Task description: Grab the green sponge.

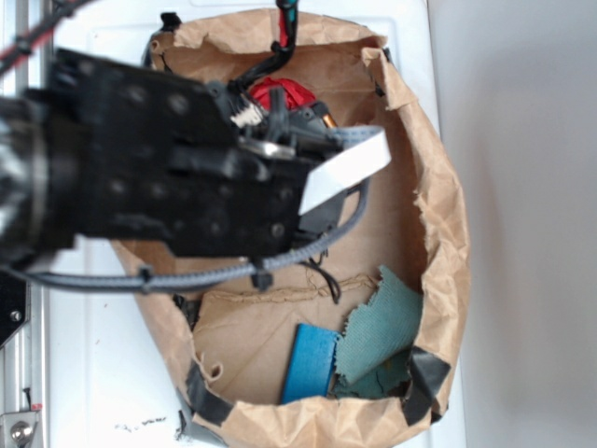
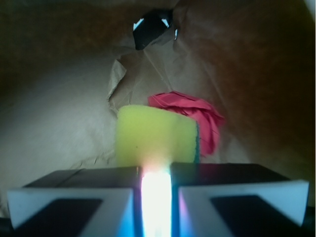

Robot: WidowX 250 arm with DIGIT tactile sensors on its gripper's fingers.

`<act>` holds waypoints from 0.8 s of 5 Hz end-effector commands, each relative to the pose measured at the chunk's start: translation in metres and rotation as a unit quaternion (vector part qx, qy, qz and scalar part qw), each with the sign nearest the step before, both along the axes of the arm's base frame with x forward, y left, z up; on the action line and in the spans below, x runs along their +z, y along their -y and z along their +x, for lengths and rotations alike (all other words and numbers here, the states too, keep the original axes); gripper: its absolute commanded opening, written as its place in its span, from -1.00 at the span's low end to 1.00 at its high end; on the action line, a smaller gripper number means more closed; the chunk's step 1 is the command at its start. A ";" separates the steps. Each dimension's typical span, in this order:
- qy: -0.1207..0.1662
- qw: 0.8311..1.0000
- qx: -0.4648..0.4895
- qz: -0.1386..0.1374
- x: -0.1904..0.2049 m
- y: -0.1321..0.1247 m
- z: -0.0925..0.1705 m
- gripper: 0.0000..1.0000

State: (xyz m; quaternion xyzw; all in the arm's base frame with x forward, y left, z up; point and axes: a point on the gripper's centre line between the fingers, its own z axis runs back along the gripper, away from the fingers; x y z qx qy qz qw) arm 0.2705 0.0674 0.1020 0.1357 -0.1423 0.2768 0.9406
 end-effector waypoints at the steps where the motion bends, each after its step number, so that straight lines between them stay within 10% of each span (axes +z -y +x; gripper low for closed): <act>1: -0.010 0.998 -0.042 -0.040 0.058 0.003 -0.002 -1.00; 4: -0.057 0.985 -0.136 -0.087 0.089 0.014 -0.010 -1.00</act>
